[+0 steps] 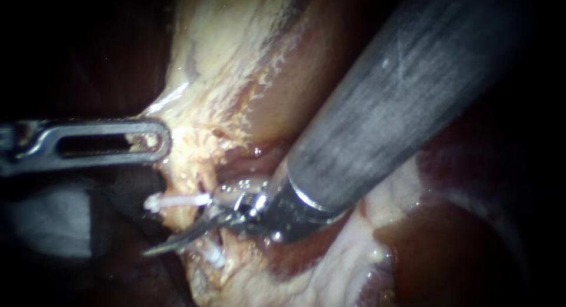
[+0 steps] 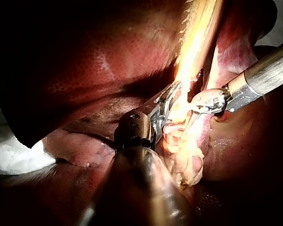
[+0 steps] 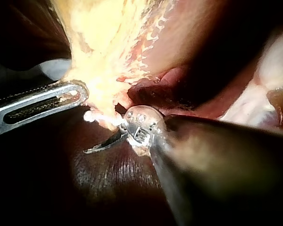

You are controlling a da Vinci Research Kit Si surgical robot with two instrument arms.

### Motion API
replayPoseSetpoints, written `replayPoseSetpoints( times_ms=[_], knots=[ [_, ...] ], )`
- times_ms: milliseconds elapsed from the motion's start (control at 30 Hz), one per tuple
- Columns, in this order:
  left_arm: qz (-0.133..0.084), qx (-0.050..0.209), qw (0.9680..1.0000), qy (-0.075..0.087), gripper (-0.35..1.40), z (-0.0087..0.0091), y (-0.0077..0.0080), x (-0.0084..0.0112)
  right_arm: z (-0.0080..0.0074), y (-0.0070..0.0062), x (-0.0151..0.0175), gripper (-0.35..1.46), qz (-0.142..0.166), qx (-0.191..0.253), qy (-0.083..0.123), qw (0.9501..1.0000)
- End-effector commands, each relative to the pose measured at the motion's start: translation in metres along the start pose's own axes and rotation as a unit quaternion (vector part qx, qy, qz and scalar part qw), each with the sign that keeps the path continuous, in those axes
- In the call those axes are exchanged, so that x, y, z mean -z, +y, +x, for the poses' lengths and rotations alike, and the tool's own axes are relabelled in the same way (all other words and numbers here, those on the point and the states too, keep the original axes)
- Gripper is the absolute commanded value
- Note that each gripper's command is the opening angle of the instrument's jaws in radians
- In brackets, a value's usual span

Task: Go to the cutting position left tube

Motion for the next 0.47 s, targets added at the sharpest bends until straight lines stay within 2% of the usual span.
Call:
replayPoseSetpoints(
  times_ms=[33,467],
  knots=[
    [0.000,0.000,1.0000,0.000,-0.35,0.0000,0.0000,0.0000,0.0000,0.0000,0.0000,1.41,0.000,0.000,0.000,1.0000],
    [-0.001,0.000,1.0000,0.000,-0.35,0.0001,-0.0002,0.0001,-0.0001,0.0000,-0.0001,1.41,0.000,0.000,0.000,1.0000]
  ],
)
